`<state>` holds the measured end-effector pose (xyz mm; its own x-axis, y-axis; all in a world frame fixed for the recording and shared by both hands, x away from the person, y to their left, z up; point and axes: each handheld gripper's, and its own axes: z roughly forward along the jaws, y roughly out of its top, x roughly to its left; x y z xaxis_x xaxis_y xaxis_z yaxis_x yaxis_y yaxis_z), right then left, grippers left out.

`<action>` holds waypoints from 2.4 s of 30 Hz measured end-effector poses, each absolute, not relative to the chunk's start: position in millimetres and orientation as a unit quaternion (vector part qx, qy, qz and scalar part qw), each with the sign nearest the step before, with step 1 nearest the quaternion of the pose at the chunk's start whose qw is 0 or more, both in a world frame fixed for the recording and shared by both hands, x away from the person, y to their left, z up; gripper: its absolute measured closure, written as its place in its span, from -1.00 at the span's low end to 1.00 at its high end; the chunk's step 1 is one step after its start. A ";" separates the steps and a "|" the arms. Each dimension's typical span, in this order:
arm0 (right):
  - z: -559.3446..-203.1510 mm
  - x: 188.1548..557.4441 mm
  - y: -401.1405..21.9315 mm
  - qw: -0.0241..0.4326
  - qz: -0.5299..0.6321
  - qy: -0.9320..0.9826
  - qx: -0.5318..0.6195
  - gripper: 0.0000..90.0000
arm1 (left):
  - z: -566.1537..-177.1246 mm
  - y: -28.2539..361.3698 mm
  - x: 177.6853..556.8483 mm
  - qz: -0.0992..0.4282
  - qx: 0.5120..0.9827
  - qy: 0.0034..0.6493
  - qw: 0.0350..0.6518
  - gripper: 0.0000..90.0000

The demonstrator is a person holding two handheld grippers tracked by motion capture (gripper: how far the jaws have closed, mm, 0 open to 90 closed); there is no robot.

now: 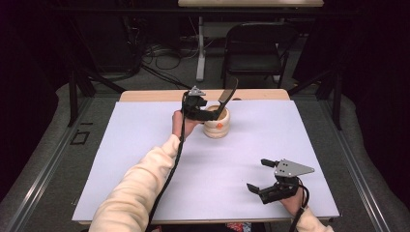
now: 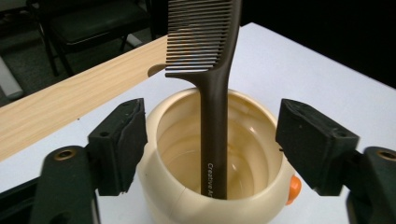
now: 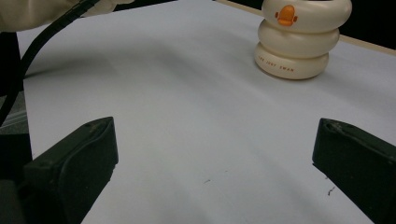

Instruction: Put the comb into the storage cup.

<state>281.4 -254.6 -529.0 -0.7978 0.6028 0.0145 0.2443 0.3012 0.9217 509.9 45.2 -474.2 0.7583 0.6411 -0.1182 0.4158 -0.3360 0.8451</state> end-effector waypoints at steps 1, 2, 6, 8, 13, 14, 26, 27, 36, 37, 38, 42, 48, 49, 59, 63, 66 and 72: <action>-529.1 281.6 -254.8 0.171 0.526 0.788 0.269 -1.00 | -473.0 45.7 509.8 0.117 0.812 0.323 0.471 -0.53; -529.2 281.7 -255.0 0.170 0.527 0.788 0.270 -1.00 | -472.0 45.3 509.4 0.116 0.816 0.321 0.466 -0.57; -529.9 282.3 -255.9 0.168 0.527 0.788 0.271 -1.00 | -467.4 46.0 506.0 0.110 0.828 0.309 0.454 -0.69; -529.7 282.3 -255.6 0.167 0.527 0.788 0.271 -1.00 | -465.7 47.5 505.0 0.109 0.830 0.307 0.452 -0.75; -529.1 282.6 -253.8 0.167 0.527 0.789 0.267 -1.00 | -463.5 51.3 502.6 0.109 0.833 0.311 0.445 -0.88; -529.2 282.8 -253.3 0.167 0.527 0.789 0.267 -1.00 | -462.8 52.6 502.2 0.108 0.834 0.311 0.444 -0.90; -528.9 284.1 -251.2 0.167 0.527 0.791 0.262 -1.00 | -456.7 70.7 491.8 0.110 0.837 0.313 0.435 -0.99; -528.8 284.2 -251.1 0.166 0.527 0.792 0.261 -1.00 | -456.7 72.6 490.5 0.112 0.837 0.315 0.434 -1.00; -528.9 284.1 -250.7 0.166 0.526 0.792 0.261 -1.00 | -454.0 90.0 477.2 0.118 0.840 0.318 0.424 -1.00; -528.8 284.2 -250.8 0.165 0.525 0.793 0.261 -1.00 | -453.9 91.3 475.1 0.118 0.840 0.319 0.423 -1.00; -528.8 284.2 -250.8 0.164 0.525 0.793 0.262 -1.00 | -453.6 92.9 473.1 0.119 0.841 0.318 0.422 -1.00; -528.9 284.3 -250.8 0.165 0.525 0.793 0.262 -1.00 | -452.4 99.6 465.0 0.121 0.840 0.317 0.424 -1.00; -529.0 284.2 -250.9 0.164 0.525 0.793 0.262 -1.00 | -451.8 109.2 452.2 0.124 0.839 0.317 0.426 -1.00; -529.0 284.1 -250.9 0.164 0.525 0.793 0.263 -1.00 | -451.7 110.8 449.8 0.124 0.840 0.317 0.423 -1.00; -529.0 284.2 -251.0 0.165 0.524 0.793 0.263 -1.00 | -455.2 129.4 426.9 0.128 0.841 0.317 0.419 -1.00; -528.9 284.1 -251.2 0.165 0.525 0.792 0.264 -1.00 | -457.0 138.9 419.1 0.128 0.843 0.318 0.414 -1.00; -529.1 284.3 -251.1 0.164 0.524 0.793 0.265 -1.00 | -459.8 145.1 413.5 0.130 0.843 0.320 0.413 -1.00; -529.1 284.4 -251.0 0.165 0.524 0.792 0.266 -1.00 | -465.3 154.9 402.9 0.131 0.838 0.329 0.414 -1.00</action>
<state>284.4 -251.0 -529.1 -0.8047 0.5935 0.0176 0.2488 0.3101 0.9176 402.9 154.9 -465.3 0.7491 0.6603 -0.0522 0.4426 -0.4404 0.7811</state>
